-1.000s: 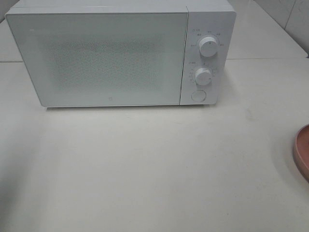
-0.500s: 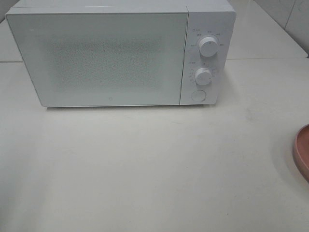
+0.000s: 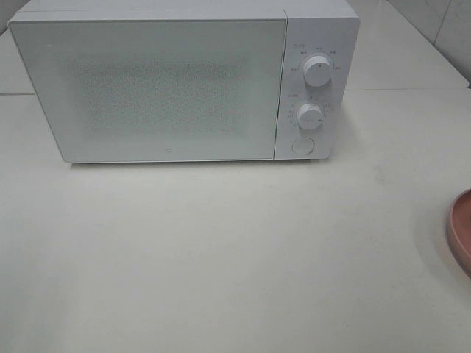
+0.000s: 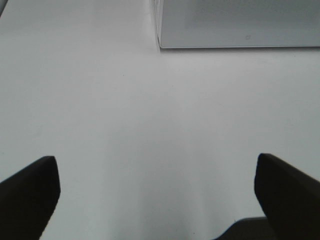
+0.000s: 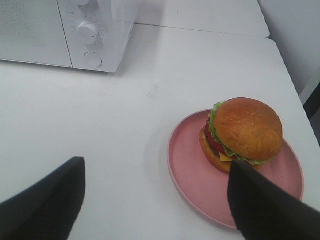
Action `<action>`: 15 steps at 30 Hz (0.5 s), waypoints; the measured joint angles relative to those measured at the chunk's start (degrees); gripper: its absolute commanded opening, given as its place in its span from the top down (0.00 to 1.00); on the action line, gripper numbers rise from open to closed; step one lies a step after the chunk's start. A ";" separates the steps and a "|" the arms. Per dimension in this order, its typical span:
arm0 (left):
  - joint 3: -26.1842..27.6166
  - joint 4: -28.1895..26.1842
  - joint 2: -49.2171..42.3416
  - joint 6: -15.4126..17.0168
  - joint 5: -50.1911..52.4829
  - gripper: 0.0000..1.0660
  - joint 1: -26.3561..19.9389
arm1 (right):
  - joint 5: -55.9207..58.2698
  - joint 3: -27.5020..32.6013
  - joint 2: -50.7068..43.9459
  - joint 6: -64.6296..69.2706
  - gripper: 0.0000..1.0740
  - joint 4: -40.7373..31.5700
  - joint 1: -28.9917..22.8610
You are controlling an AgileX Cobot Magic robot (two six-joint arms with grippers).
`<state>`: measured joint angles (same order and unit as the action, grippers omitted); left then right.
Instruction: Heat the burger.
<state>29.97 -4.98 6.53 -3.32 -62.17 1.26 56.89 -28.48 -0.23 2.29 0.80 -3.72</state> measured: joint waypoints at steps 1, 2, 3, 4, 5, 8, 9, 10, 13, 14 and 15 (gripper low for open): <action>0.00 0.00 0.00 0.00 0.00 0.08 0.00 | 0.00 0.00 0.00 0.00 0.29 0.00 0.00; 0.00 0.00 -2.29 0.00 0.00 0.08 0.00 | 0.00 0.00 0.00 0.00 0.29 0.00 0.00; 0.00 0.00 -3.27 0.00 0.00 0.08 0.00 | 0.00 0.00 0.00 0.00 0.29 0.00 0.00; 0.00 0.00 -3.27 0.00 0.00 0.08 0.00 | 0.00 0.00 0.00 0.00 0.29 0.00 0.00; 0.00 0.00 -5.73 0.00 0.00 0.08 0.00 | 0.00 0.00 0.00 0.00 0.29 0.00 0.00; 0.00 0.00 -6.82 0.00 0.00 0.08 0.00 | 0.00 0.00 0.00 0.00 0.29 0.00 0.00; 0.00 0.00 -6.82 0.00 0.00 0.08 0.00 | 0.00 0.00 0.00 0.00 0.29 0.00 0.00; 0.00 0.00 -6.82 0.00 0.00 0.08 0.00 | 0.00 0.00 0.00 0.00 0.29 0.00 0.00; 0.00 0.00 -6.82 0.00 0.00 0.08 0.00 | 0.00 0.00 0.00 0.00 0.29 0.00 0.00; 0.00 0.00 -6.82 0.00 0.00 0.08 0.00 | 0.00 0.00 0.00 0.00 0.29 0.00 0.00; 0.00 0.00 -6.82 0.00 0.00 0.08 0.00 | 0.00 0.00 0.00 0.00 0.29 0.00 0.00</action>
<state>29.97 -4.98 -0.29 -3.32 -62.17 1.26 56.89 -28.48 -0.23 2.29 0.80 -3.72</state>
